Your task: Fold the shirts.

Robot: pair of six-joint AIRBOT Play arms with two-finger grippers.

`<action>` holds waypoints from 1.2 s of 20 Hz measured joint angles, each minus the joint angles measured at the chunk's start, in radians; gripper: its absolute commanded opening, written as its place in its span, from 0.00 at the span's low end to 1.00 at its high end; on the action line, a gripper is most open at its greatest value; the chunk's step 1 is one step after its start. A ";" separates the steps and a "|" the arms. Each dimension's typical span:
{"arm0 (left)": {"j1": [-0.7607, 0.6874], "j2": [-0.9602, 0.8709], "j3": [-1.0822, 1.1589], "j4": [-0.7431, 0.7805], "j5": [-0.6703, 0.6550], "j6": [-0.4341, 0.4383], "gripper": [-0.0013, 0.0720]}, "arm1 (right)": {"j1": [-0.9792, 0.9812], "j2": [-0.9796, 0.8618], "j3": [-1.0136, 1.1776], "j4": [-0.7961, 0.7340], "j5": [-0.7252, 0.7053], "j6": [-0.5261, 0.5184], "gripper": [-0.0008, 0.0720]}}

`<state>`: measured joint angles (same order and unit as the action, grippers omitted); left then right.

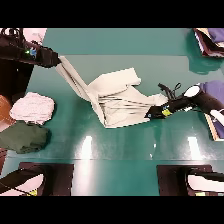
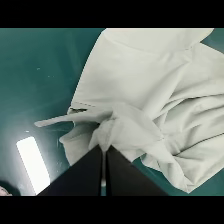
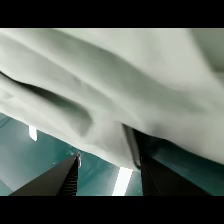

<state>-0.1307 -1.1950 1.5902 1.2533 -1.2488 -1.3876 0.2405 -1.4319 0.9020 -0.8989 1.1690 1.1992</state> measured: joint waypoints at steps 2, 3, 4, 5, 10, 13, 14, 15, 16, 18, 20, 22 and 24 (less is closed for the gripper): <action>0.000 0.000 0.000 0.000 -0.001 0.000 0.05 | 0.023 -0.008 -0.007 -0.009 -0.020 -0.003 0.04; 0.000 0.000 0.000 0.000 -0.001 0.000 0.05 | 0.033 -0.010 -0.009 -0.016 -0.024 -0.003 0.03; 0.000 0.002 0.000 0.000 -0.001 0.000 0.05 | 0.040 -0.008 -0.009 -0.015 -0.027 -0.007 0.03; 0.000 0.006 0.000 0.000 -0.001 0.000 0.05 | 0.046 0.000 -0.011 -0.018 -0.030 -0.009 0.03; 0.000 0.088 0.045 0.030 0.015 -0.013 0.06 | -0.007 0.171 0.053 -0.013 -0.034 -0.013 0.03; 0.000 0.175 0.118 0.045 0.031 -0.018 0.05 | -0.094 0.319 0.201 -0.013 -0.029 -0.005 0.03; 0.000 0.202 0.149 0.048 0.038 -0.019 0.06 | -0.129 0.367 0.268 -0.011 -0.028 -0.003 0.03; 0.000 0.232 0.186 0.048 0.048 -0.021 0.06 | -0.163 0.408 0.335 -0.010 -0.029 0.000 0.03; 0.000 0.257 0.222 0.048 0.057 -0.023 0.06 | -0.196 0.446 0.403 -0.010 -0.029 0.002 0.03; 0.000 0.299 0.309 0.047 0.085 -0.038 0.06 | -0.271 0.518 0.546 -0.010 -0.041 0.003 0.03; 0.000 0.321 0.399 0.040 0.117 -0.058 0.05 | -0.346 0.574 0.663 -0.009 -0.051 0.005 0.03; 0.000 0.333 0.480 0.012 0.156 -0.078 0.05 | -0.436 0.621 0.767 -0.009 -0.056 0.006 0.03; 0.000 0.340 0.534 -0.036 0.203 -0.090 0.05 | -0.543 0.649 0.864 -0.009 -0.048 0.015 0.03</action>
<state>-0.1307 -0.8555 2.1242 1.2171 -1.0458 -1.4776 -0.3027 -0.7834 1.7660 -0.9081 1.1210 1.2140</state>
